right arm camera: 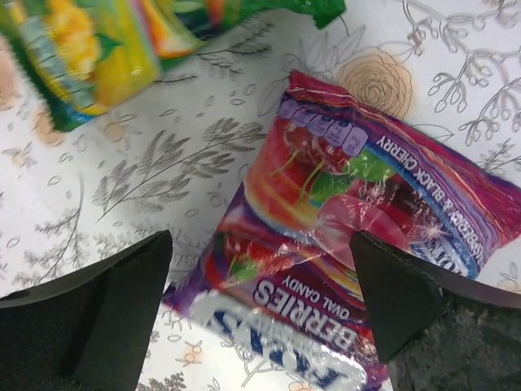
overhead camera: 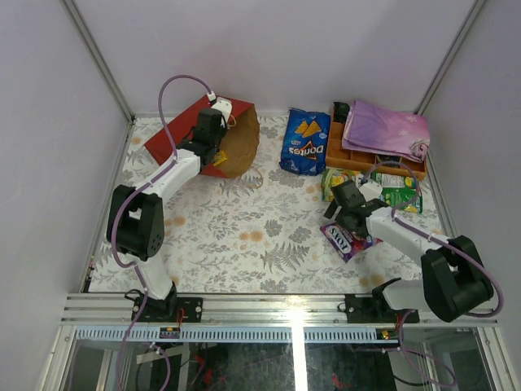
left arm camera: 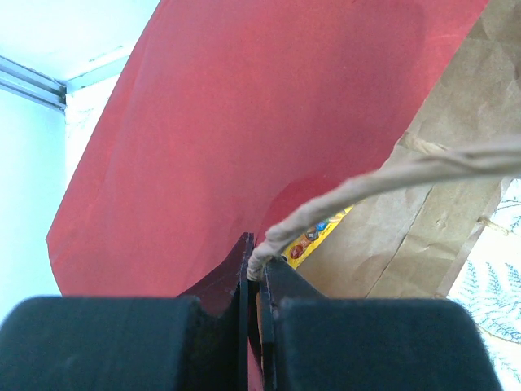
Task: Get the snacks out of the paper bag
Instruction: Place the snack at the center of the board.
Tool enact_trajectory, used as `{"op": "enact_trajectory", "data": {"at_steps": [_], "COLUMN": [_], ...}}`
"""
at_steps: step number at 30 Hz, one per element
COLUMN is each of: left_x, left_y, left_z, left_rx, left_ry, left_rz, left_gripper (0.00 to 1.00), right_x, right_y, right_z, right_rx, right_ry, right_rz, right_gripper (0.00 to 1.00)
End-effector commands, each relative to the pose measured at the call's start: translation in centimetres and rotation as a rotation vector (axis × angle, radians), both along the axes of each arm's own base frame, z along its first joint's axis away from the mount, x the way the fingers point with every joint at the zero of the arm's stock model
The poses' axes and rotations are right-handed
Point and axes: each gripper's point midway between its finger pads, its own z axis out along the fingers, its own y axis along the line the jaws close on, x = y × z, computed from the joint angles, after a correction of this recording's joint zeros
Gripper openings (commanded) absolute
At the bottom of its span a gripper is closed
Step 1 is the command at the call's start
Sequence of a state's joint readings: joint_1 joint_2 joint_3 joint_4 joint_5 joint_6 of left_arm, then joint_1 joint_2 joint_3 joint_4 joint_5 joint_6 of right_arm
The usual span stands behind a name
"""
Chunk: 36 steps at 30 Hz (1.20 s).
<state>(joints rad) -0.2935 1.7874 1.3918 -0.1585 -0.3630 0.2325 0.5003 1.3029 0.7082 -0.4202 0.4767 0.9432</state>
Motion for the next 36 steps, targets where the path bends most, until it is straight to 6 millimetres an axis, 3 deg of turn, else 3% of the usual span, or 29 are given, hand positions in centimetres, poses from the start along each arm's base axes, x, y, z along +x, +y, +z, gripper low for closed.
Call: {"op": "enact_trajectory", "data": {"at_steps": [1,8,13,18,23,26,30,32,36], "left_x": [0.7,0.6,0.6,0.6,0.6,0.7,0.6,0.7,0.7], "left_y": [0.6,0.6,0.5,0.5,0.3,0.2,0.3,0.3,0.3], "left_z": [0.3,0.2,0.1,0.0,-0.1,-0.1,-0.3,-0.3,-0.4], "left_rx": [-0.002,-0.006,-0.011,-0.012,-0.015,-0.015,-0.012,-0.012,-0.011], "left_ry": [-0.007,-0.004,0.002,0.005,0.009,0.011,0.016,0.017,0.021], "left_rz": [0.031,0.032,0.028,0.027,0.023,0.021,0.023,0.023,0.024], "left_gripper": [0.00,0.00,0.00,0.00,0.00,0.00,0.00,0.00,0.00], "right_x": [0.8,-2.0,-3.7,-4.1,-2.7,-0.9,-0.8,-1.4,-3.6], "right_y": [1.2,-3.6,-7.8,-10.5,-13.8,-13.9,-12.8,-11.4,-7.1], "right_z": [-2.3,-6.7,-7.2,-4.9,0.4,4.2,6.0,5.1,0.1], "right_rx": [0.212,0.244,0.230,0.150,0.034,0.047,0.099,0.166,0.389], "right_ry": [0.051,0.153,0.152,0.061,-0.128,-0.238,-0.239,-0.194,-0.052], "right_rz": [-0.052,-0.268,-0.434,-0.487,-0.536,-0.506,-0.468,-0.451,-0.452], "right_gripper": [0.99,0.95,0.91,0.91,0.93,0.94,0.89,0.86,0.74]}}
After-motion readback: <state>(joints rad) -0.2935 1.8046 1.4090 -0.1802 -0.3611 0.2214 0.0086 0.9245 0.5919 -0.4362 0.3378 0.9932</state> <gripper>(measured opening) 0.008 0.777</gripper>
